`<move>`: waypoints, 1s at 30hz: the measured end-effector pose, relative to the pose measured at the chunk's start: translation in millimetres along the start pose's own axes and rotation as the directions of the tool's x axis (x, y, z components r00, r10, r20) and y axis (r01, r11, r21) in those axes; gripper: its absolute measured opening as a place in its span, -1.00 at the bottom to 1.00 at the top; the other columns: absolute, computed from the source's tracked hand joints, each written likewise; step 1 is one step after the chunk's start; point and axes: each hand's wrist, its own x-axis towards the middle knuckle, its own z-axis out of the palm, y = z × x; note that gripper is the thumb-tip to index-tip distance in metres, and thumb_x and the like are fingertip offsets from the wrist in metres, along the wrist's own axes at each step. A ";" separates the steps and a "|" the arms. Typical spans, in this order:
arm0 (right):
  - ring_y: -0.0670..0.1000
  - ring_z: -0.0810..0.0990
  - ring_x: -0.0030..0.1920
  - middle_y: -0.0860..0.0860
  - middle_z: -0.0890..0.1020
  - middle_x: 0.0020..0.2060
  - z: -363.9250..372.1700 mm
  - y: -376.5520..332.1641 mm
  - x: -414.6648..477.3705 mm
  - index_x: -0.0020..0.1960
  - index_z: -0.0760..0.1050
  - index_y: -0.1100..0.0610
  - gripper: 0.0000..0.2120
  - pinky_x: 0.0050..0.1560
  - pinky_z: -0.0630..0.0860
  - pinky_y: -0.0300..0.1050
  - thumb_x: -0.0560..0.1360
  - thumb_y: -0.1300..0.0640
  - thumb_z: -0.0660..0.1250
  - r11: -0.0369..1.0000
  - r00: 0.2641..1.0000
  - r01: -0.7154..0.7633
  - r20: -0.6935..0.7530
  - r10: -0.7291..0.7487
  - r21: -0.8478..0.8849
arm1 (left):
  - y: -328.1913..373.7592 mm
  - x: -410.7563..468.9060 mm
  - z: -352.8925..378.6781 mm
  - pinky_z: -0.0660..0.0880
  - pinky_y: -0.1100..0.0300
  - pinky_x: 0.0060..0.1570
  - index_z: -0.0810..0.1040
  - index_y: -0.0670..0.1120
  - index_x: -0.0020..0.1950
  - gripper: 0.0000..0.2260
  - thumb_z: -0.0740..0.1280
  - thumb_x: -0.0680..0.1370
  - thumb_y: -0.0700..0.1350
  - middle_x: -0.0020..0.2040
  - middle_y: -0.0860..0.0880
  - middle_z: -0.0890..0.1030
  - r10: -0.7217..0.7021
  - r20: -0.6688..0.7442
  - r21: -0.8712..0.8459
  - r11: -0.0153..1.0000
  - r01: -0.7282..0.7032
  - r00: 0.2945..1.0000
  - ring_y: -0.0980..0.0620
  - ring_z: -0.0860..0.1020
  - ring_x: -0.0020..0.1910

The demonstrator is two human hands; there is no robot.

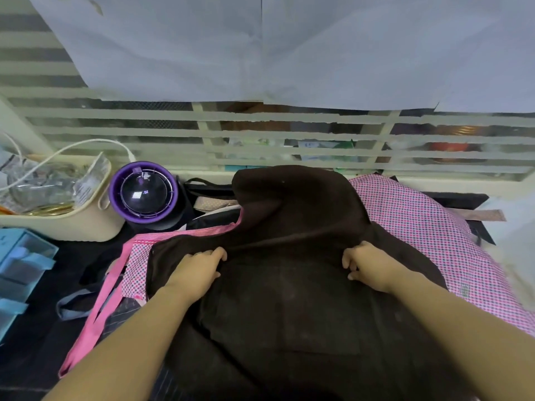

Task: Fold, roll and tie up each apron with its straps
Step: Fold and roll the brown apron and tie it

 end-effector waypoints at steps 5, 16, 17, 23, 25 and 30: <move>-0.01 0.49 -0.04 -0.02 0.50 -0.10 0.7 5.6 -5.8 -0.20 0.47 -0.02 -0.86 -0.05 0.45 -0.20 0.49 0.18 0.32 0.998 0.997 -0.056 -0.048 0.057 0.012 | -10.3 -2.4 6.0 0.44 0.05 0.16 0.35 0.00 0.36 -0.63 0.29 0.57 -0.12 0.24 -0.01 0.43 -0.065 -0.055 -0.164 0.985 0.056 0.996 -0.04 0.51 0.14; 0.03 0.47 0.05 0.01 0.55 0.00 5.8 3.8 -3.8 -0.04 0.48 0.08 -0.94 0.06 0.36 -0.12 0.56 0.10 0.26 0.988 0.998 -0.046 -0.054 0.039 -0.144 | -14.7 5.5 9.5 0.39 0.13 -0.09 0.39 0.03 -0.13 -0.88 0.28 0.58 -0.04 -0.05 0.05 0.46 -0.082 -0.024 -0.122 0.989 0.079 0.996 -0.01 0.51 -0.06; 0.03 0.47 0.03 0.01 0.55 -0.03 4.7 4.5 -4.1 -0.08 0.46 0.07 -0.94 0.05 0.36 -0.12 0.56 0.11 0.25 0.989 0.999 -0.041 -0.036 0.036 -0.142 | -16.3 4.0 7.9 0.41 0.12 -0.09 0.35 0.06 -0.17 -0.84 0.27 0.58 -0.03 -0.08 0.06 0.45 -0.066 -0.030 -0.141 0.988 0.062 0.997 -0.01 0.51 -0.08; 0.00 0.38 -0.12 -0.02 0.40 -0.17 -25.6 -4.4 -29.3 -0.24 0.26 0.00 -0.78 -0.04 0.37 -0.06 0.55 0.14 0.20 0.999 0.997 0.013 -0.079 -0.017 -0.042 | -20.5 -21.5 -22.3 0.42 0.08 -0.14 0.31 0.03 -0.12 -0.88 0.17 0.59 -0.01 -0.08 0.04 0.42 0.094 -0.304 -0.136 0.981 -0.141 0.948 -0.03 0.46 -0.11; 0.01 0.35 -0.15 -0.03 0.36 -0.20 -45.4 -10.0 -45.0 -0.24 0.26 0.04 -0.79 -0.12 0.29 -0.08 0.51 0.17 0.24 0.999 0.978 0.050 -0.205 -0.045 0.021 | -18.6 -35.6 -44.9 0.41 0.08 -0.12 0.28 0.04 -0.14 -0.88 0.09 0.55 0.04 -0.06 0.04 0.42 0.174 -0.411 -0.111 0.965 -0.238 0.895 -0.01 0.43 -0.11; 0.10 0.41 -0.22 0.05 0.46 -0.29 -125.3 -22.2 -88.1 -0.25 0.24 0.08 -0.80 -0.19 0.34 -0.03 0.50 0.23 0.20 0.978 0.832 0.139 -0.554 -0.031 0.154 | -3.2 -65.7 -127.3 0.42 0.04 -0.04 0.22 0.09 -0.21 -0.82 0.15 0.57 -0.04 0.02 0.06 0.54 0.074 -0.608 -0.319 0.889 -0.329 0.790 0.05 0.50 -0.03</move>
